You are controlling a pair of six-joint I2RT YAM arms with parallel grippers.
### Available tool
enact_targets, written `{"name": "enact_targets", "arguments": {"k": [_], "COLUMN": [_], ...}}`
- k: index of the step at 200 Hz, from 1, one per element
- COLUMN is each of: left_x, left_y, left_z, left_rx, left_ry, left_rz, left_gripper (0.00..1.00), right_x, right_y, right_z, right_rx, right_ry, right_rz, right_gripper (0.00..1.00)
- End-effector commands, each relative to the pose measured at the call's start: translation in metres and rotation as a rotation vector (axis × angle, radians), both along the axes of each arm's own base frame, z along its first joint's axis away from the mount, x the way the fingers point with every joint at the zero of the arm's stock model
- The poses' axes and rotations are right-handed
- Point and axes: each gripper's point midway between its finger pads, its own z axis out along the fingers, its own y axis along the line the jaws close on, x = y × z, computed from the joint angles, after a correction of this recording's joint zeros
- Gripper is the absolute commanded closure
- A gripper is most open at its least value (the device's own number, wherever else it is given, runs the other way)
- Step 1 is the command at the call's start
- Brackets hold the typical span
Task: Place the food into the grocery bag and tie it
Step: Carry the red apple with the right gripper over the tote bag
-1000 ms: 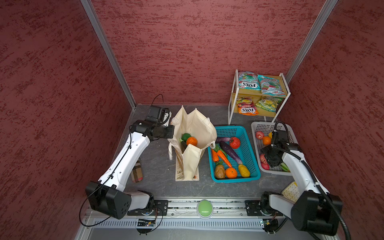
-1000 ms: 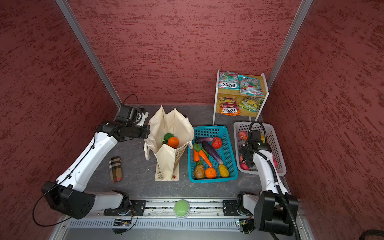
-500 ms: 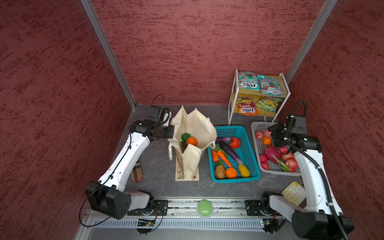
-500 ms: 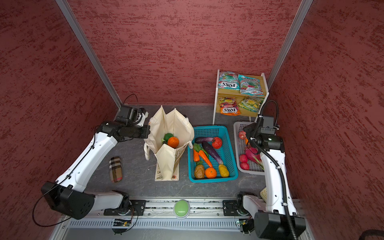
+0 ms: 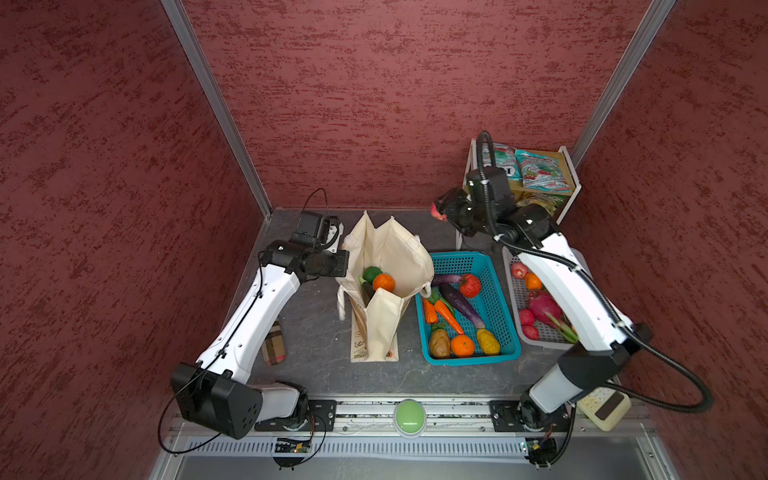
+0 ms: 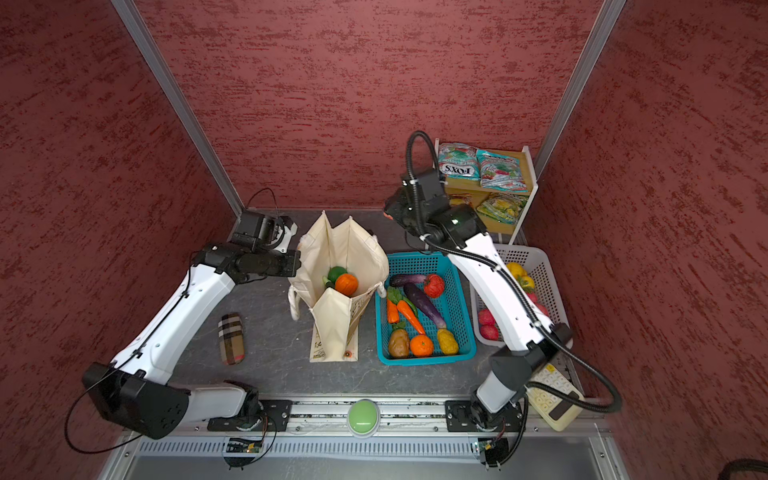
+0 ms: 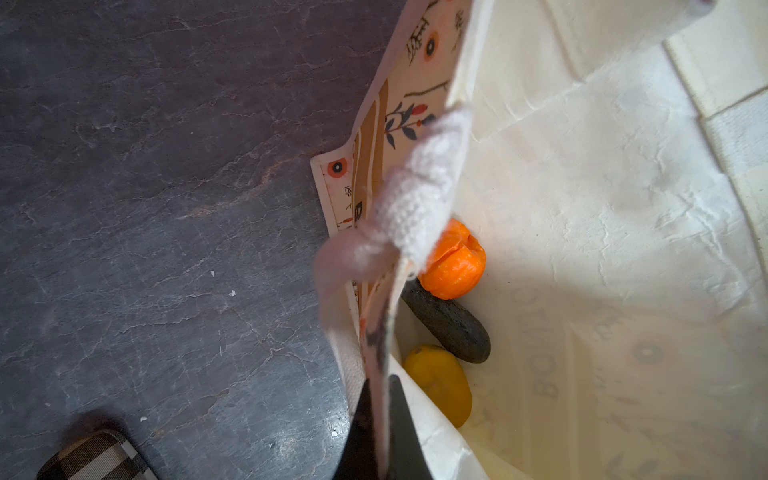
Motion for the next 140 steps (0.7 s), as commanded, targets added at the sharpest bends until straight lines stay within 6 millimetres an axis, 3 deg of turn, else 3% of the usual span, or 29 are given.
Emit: {"name": "enact_targets", "arguments": {"k": [1, 25, 47, 92, 140], "left_x": [-0.004, -0.004, -0.003, -0.004, -0.004], "left_y": [-0.005, -0.005, -0.005, -0.005, -0.005], "left_z": [-0.001, -0.001, 0.0, 0.0, 0.0], "left_rx": [-0.01, -0.01, -0.012, -0.013, -0.014], "left_ry": [0.009, 0.007, 0.004, 0.004, 0.003], "left_rz": [-0.026, -0.025, -0.026, -0.025, -0.027], "left_gripper": [1.0, 1.0, 1.0, 1.0, 1.0], "right_x": [-0.009, -0.014, -0.02, -0.031, -0.038], "right_y": [0.044, 0.086, 0.105, 0.119, 0.12], "right_z": [-0.013, -0.043, -0.073, -0.128, -0.167], "right_rx": [-0.124, -0.189, -0.22, -0.268, -0.3], "right_ry": [0.003, 0.045, 0.106, 0.203, 0.277], "right_rz": [0.097, 0.19, 0.242, 0.292, 0.316], "right_gripper": [0.42, 0.4, 0.39, 0.38, 0.37]}}
